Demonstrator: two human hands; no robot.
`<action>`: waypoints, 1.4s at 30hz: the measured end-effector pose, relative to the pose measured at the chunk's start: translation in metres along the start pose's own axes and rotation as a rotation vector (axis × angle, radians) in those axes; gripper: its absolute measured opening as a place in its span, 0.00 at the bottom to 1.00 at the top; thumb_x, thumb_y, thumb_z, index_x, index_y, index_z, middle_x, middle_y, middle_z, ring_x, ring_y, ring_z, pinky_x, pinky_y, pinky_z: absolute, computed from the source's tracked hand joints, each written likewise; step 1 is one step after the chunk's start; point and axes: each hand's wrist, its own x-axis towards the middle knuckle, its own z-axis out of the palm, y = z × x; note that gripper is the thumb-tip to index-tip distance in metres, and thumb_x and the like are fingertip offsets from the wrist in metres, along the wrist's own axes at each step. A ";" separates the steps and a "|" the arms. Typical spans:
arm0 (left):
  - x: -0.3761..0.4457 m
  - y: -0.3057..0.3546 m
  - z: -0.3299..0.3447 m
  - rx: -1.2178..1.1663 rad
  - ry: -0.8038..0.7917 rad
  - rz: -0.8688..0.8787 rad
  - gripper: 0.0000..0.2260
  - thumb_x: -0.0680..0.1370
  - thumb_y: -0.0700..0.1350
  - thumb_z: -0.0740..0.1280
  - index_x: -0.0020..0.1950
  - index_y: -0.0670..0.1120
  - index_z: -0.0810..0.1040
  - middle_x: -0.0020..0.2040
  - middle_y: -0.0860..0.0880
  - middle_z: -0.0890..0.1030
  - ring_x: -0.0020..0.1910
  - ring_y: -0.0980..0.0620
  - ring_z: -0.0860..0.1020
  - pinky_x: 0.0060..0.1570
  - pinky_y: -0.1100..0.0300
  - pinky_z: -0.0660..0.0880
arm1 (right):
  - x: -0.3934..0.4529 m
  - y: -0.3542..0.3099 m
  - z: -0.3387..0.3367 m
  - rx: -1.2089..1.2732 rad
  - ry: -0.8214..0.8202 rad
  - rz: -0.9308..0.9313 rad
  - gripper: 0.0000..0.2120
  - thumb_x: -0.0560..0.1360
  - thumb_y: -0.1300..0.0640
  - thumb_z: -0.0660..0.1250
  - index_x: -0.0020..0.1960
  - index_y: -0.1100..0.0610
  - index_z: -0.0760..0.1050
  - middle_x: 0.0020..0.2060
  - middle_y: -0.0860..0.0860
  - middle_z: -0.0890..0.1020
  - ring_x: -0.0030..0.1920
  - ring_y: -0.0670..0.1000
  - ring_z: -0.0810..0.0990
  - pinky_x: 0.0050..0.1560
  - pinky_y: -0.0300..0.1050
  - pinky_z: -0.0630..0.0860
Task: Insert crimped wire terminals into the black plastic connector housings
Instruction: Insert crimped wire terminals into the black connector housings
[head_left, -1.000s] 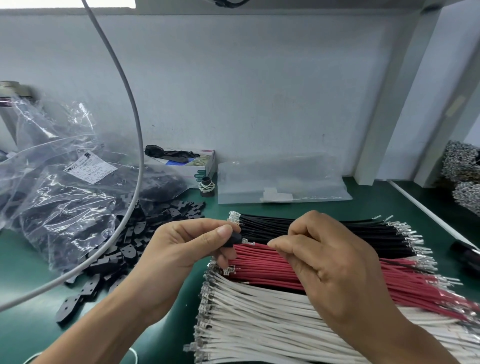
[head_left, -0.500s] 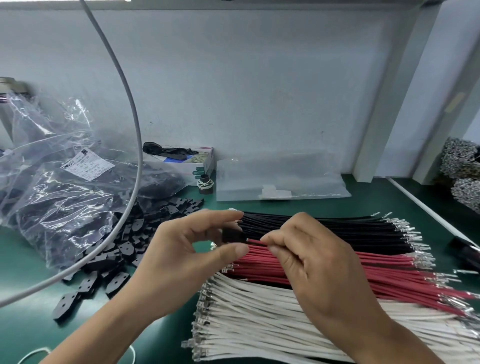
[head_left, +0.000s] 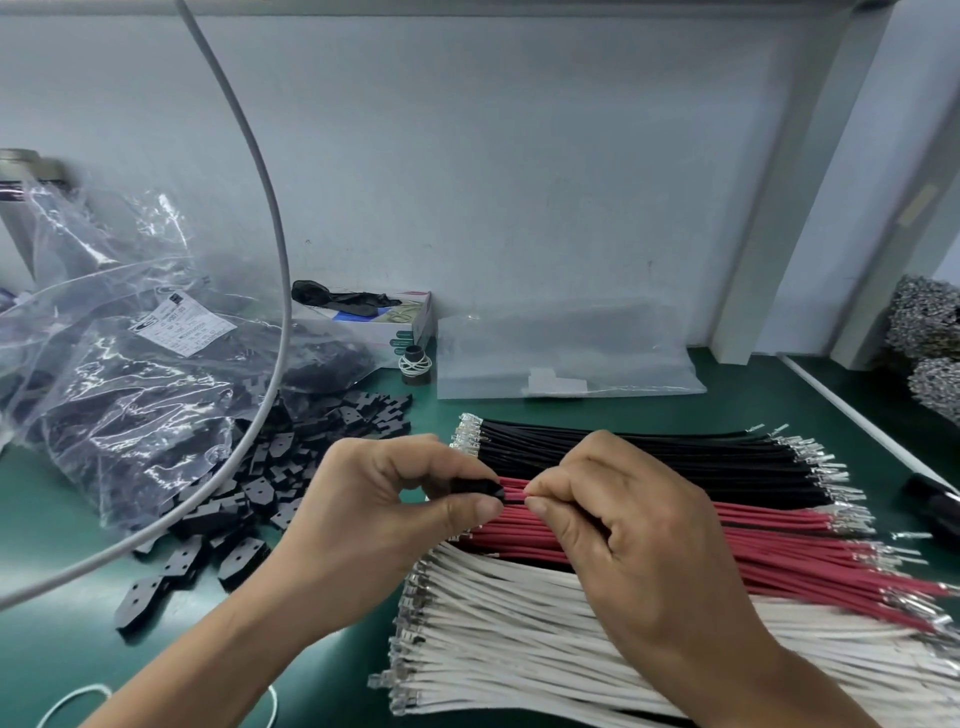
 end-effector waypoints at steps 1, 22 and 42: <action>0.000 0.000 0.000 -0.002 -0.002 0.012 0.08 0.68 0.49 0.82 0.46 0.53 0.89 0.38 0.49 0.85 0.39 0.47 0.80 0.43 0.59 0.78 | 0.000 0.000 0.001 0.006 -0.004 -0.004 0.05 0.77 0.53 0.69 0.44 0.53 0.82 0.40 0.41 0.76 0.39 0.42 0.75 0.40 0.34 0.72; 0.005 -0.006 -0.003 -0.158 0.105 -0.127 0.11 0.65 0.46 0.80 0.47 0.51 0.89 0.43 0.45 0.88 0.42 0.48 0.86 0.47 0.61 0.82 | -0.001 -0.018 -0.007 -0.141 -0.412 0.052 0.07 0.79 0.45 0.65 0.44 0.45 0.75 0.42 0.39 0.76 0.45 0.41 0.71 0.43 0.38 0.68; 0.006 -0.003 -0.009 -0.330 0.030 -0.269 0.14 0.63 0.42 0.82 0.47 0.44 0.89 0.42 0.39 0.87 0.37 0.49 0.84 0.41 0.63 0.80 | 0.005 -0.002 -0.023 -0.115 0.011 0.023 0.06 0.76 0.50 0.67 0.45 0.47 0.82 0.39 0.40 0.76 0.36 0.41 0.74 0.32 0.39 0.74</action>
